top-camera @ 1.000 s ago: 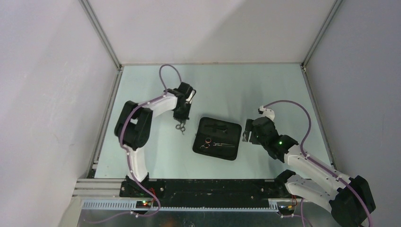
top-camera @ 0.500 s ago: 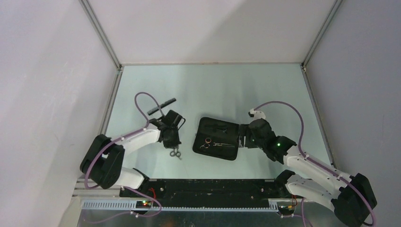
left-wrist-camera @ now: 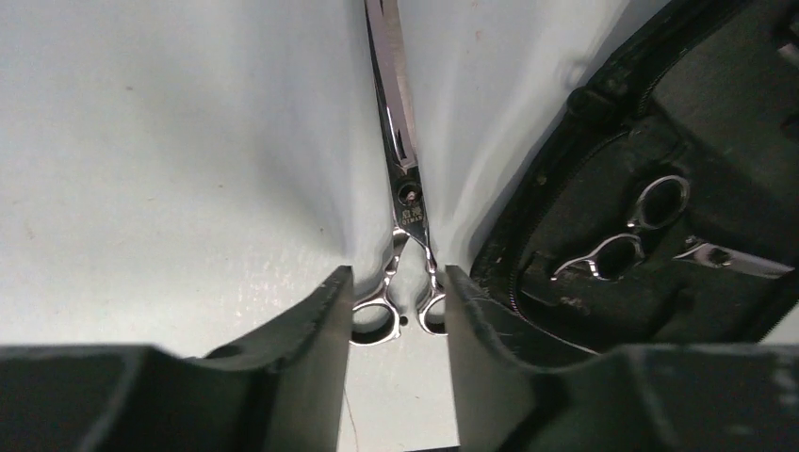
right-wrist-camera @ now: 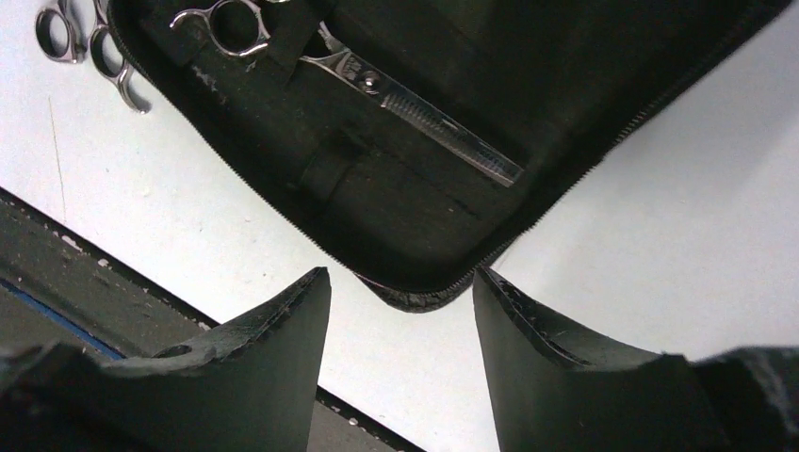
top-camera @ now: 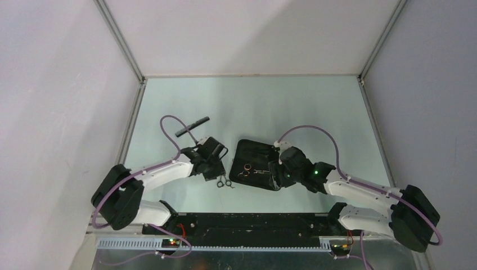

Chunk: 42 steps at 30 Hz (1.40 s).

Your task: Sort the hair-cutting tools

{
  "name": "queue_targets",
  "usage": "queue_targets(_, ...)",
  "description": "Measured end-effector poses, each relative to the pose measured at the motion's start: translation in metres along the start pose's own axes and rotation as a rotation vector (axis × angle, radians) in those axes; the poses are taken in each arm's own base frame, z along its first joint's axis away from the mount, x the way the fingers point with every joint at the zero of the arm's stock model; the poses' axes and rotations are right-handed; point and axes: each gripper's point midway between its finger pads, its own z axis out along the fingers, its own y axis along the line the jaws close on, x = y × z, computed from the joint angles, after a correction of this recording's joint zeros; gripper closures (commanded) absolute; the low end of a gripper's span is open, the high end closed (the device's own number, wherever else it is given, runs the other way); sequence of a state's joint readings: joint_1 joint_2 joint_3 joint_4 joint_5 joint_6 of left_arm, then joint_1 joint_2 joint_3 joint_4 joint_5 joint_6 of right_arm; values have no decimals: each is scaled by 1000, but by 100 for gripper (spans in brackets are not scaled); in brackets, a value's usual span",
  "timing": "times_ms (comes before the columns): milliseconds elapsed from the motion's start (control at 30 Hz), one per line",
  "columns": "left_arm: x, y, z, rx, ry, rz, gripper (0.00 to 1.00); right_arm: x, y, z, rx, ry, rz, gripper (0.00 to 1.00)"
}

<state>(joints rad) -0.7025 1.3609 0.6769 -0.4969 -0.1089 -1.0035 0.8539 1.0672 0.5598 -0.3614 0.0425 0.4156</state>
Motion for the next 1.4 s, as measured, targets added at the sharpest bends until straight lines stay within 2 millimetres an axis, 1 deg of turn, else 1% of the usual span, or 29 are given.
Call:
queue_targets(133,-13,-1,-16,12,-60,0,37,5,13,10,-22,41,-58,38)
queue_targets(233,-34,-7,-38,51,-126,1,31,7,22,20,-23,74,-115,37)
queue_targets(300,-53,-7,-55,78,-184,-4,29,7,28,28,-9,99,-151,37)
queue_targets(367,-74,-2,-73,94,-254,-16,27,7,30,38,14,118,-185,39)
queue_targets(467,-99,13,-101,103,-368,-20,25,7,30,52,53,147,-222,45)
queue_targets(500,-103,17,-108,105,-394,-13,24,6,29,57,68,152,-228,46)
queue_targets(533,-107,22,-115,104,-423,-2,23,3,28,60,83,153,-237,50)
queue_targets(633,-115,35,-136,97,-509,40,20,-7,33,71,98,148,-261,57)
queue_targets(667,-117,39,-142,95,-531,52,18,-12,36,75,103,135,-272,60)
queue_targets(700,-120,42,-148,93,-561,64,18,-21,39,85,115,123,-284,61)
queue_targets(733,-123,46,-154,90,-587,73,16,-25,41,87,115,115,-289,62)
queue_targets(800,-126,52,-161,87,-629,88,15,-33,46,96,115,107,-308,63)
queue_targets(967,-132,64,-166,51,-682,135,15,-59,53,117,120,61,-347,64)
queue_targets(1100,-137,68,-167,26,-707,173,14,-75,54,125,118,28,-366,59)
queue_targets(1200,-140,69,-168,15,-721,188,14,-77,54,124,129,33,-385,55)
queue_targets(1300,-142,73,-175,1,-753,187,14,-73,53,118,151,55,-399,47)
queue_targets(1400,-143,79,-180,-21,-776,189,14,-67,56,105,154,78,-401,43)
